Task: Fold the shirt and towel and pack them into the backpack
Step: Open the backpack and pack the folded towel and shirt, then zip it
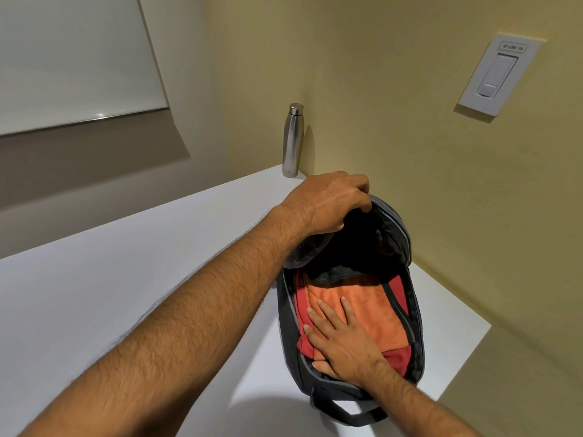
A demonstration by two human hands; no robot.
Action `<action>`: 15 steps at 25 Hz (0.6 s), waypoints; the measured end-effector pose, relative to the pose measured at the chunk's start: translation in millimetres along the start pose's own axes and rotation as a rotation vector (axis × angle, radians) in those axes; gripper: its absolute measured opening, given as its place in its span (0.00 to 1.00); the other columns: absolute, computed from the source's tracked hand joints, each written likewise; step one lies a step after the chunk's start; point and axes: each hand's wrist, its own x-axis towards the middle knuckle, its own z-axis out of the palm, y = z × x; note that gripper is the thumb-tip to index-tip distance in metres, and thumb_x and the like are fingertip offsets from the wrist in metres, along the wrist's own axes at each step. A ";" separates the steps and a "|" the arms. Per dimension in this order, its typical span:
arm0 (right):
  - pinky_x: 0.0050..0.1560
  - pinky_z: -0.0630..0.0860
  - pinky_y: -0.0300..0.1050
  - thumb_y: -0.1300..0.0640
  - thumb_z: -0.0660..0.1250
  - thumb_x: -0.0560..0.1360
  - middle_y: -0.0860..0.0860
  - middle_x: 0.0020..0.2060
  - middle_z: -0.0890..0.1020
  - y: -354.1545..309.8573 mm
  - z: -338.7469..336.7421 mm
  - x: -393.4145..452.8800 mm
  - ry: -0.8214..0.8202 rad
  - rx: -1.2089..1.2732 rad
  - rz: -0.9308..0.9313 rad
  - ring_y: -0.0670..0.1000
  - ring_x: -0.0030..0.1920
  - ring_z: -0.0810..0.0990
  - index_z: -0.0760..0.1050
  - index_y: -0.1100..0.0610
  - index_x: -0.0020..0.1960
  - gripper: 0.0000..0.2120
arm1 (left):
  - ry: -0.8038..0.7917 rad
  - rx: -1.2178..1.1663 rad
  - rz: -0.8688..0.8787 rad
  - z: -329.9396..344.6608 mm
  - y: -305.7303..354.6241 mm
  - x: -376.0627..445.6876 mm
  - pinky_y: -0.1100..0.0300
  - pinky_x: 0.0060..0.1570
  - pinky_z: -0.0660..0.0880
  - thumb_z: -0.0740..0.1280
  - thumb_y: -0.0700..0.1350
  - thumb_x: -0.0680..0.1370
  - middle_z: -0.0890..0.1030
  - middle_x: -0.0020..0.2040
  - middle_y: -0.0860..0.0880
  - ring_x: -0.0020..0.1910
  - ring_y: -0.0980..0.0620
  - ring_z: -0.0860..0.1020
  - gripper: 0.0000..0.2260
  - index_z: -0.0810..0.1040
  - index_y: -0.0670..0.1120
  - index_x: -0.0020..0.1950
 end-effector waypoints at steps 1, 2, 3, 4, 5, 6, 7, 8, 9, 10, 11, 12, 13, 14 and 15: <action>0.65 0.58 0.74 0.32 0.60 0.73 0.57 0.70 0.72 -0.5 2.1 0.1 0.003 0.001 0.006 0.63 0.73 0.67 0.76 0.50 0.65 0.30 | 0.000 -0.001 0.002 -0.3 0.2 -0.1 0.57 0.46 0.76 0.71 0.42 0.76 0.75 0.63 0.50 0.58 0.49 0.75 0.17 0.78 0.52 0.64; 0.66 0.56 0.74 0.32 0.58 0.75 0.56 0.70 0.73 -1.4 3.4 0.1 0.014 0.008 0.013 0.63 0.73 0.67 0.77 0.50 0.65 0.29 | 0.000 -0.004 0.005 -0.8 0.3 -0.5 0.56 0.47 0.76 0.71 0.42 0.76 0.75 0.63 0.50 0.58 0.49 0.75 0.17 0.78 0.52 0.64; 0.67 0.55 0.73 0.32 0.55 0.77 0.56 0.70 0.74 -2.2 4.2 -0.2 0.026 0.021 0.019 0.62 0.73 0.67 0.77 0.50 0.65 0.29 | -0.001 -0.007 0.007 -0.8 0.6 -0.9 0.56 0.47 0.77 0.71 0.42 0.76 0.75 0.62 0.50 0.57 0.49 0.75 0.17 0.78 0.52 0.64; 0.68 0.54 0.72 0.33 0.52 0.78 0.55 0.70 0.73 -3.2 3.7 -0.7 0.035 0.031 0.021 0.61 0.73 0.66 0.77 0.50 0.65 0.29 | -0.005 -0.008 0.006 -0.5 0.9 -1.3 0.55 0.46 0.77 0.71 0.42 0.76 0.75 0.62 0.50 0.57 0.49 0.75 0.17 0.78 0.51 0.64; 0.69 0.52 0.71 0.34 0.51 0.79 0.55 0.71 0.72 -4.1 3.4 -1.4 0.055 0.032 0.009 0.61 0.74 0.65 0.76 0.50 0.67 0.29 | -0.009 -0.007 0.004 -0.3 1.3 -1.3 0.55 0.46 0.77 0.71 0.42 0.76 0.75 0.63 0.50 0.57 0.49 0.75 0.17 0.78 0.51 0.64; 0.69 0.52 0.71 0.35 0.51 0.79 0.55 0.73 0.70 -4.5 3.2 -2.2 0.072 0.027 -0.014 0.61 0.75 0.63 0.73 0.50 0.70 0.29 | -0.014 -0.004 0.003 -0.1 1.6 -1.1 0.55 0.47 0.77 0.71 0.42 0.76 0.75 0.63 0.50 0.57 0.49 0.75 0.17 0.78 0.52 0.64; 0.69 0.51 0.71 0.36 0.52 0.78 0.55 0.75 0.66 -4.8 2.1 -3.0 0.080 0.017 -0.040 0.61 0.76 0.60 0.69 0.51 0.73 0.29 | -0.019 -0.001 0.002 -0.1 2.3 -0.8 0.55 0.47 0.77 0.71 0.43 0.76 0.75 0.63 0.50 0.58 0.49 0.75 0.17 0.78 0.52 0.65; 0.69 0.51 0.72 0.37 0.53 0.77 0.56 0.76 0.63 -4.9 0.3 -3.4 0.077 0.002 -0.056 0.62 0.76 0.58 0.65 0.51 0.75 0.31 | -0.025 0.002 0.003 -0.1 3.1 -0.6 0.55 0.47 0.78 0.71 0.43 0.76 0.74 0.63 0.50 0.58 0.49 0.75 0.17 0.77 0.52 0.65; 0.69 0.51 0.72 0.38 0.54 0.77 0.56 0.76 0.62 -4.7 -1.4 -3.6 0.077 -0.013 -0.061 0.62 0.77 0.57 0.63 0.51 0.76 0.32 | -0.030 0.004 0.005 -0.1 4.3 -0.7 0.55 0.46 0.78 0.71 0.43 0.76 0.74 0.63 0.50 0.57 0.50 0.75 0.17 0.77 0.52 0.65; 0.69 0.50 0.72 0.38 0.55 0.76 0.56 0.76 0.62 -4.6 -3.3 -3.8 0.077 -0.017 -0.057 0.62 0.77 0.58 0.63 0.51 0.76 0.32 | -0.032 0.005 0.008 0.0 5.5 -1.2 0.55 0.45 0.77 0.71 0.43 0.76 0.74 0.63 0.50 0.57 0.50 0.75 0.17 0.77 0.52 0.65; 0.69 0.49 0.71 0.38 0.55 0.76 0.56 0.77 0.61 -4.5 -6.2 -4.5 0.088 -0.009 -0.054 0.61 0.77 0.58 0.62 0.51 0.76 0.33 | -0.033 0.005 0.011 0.1 6.9 -2.4 0.56 0.44 0.77 0.71 0.43 0.76 0.74 0.63 0.51 0.57 0.50 0.75 0.17 0.77 0.52 0.65; 0.70 0.48 0.70 0.38 0.55 0.76 0.56 0.77 0.60 -3.5 -10.4 -6.2 0.118 0.015 -0.059 0.60 0.77 0.57 0.61 0.51 0.77 0.33 | -0.035 0.002 0.015 0.8 8.4 -4.1 0.56 0.43 0.76 0.71 0.43 0.76 0.74 0.63 0.51 0.57 0.50 0.75 0.17 0.77 0.53 0.65; 0.72 0.46 0.67 0.37 0.55 0.77 0.55 0.78 0.59 -1.9 -16.7 -9.2 0.171 0.063 -0.061 0.59 0.78 0.54 0.58 0.51 0.78 0.33 | -0.040 -0.001 0.021 1.9 10.2 -6.5 0.55 0.43 0.77 0.70 0.43 0.76 0.74 0.63 0.51 0.57 0.50 0.75 0.17 0.77 0.53 0.65; 0.74 0.44 0.64 0.37 0.54 0.78 0.55 0.78 0.57 0.0 -25.7 -14.2 0.231 0.137 -0.055 0.56 0.79 0.51 0.56 0.52 0.79 0.34 | -0.046 -0.004 0.029 3.8 12.1 -9.8 0.54 0.43 0.78 0.70 0.43 0.76 0.74 0.63 0.51 0.57 0.49 0.75 0.17 0.77 0.53 0.65; 0.76 0.46 0.61 0.37 0.54 0.79 0.54 0.79 0.57 2.6 -37.3 -21.3 0.291 0.230 -0.048 0.55 0.79 0.51 0.56 0.53 0.79 0.34 | -0.050 -0.011 0.040 5.7 14.3 -13.5 0.53 0.43 0.78 0.70 0.43 0.76 0.74 0.63 0.51 0.57 0.49 0.76 0.18 0.77 0.54 0.65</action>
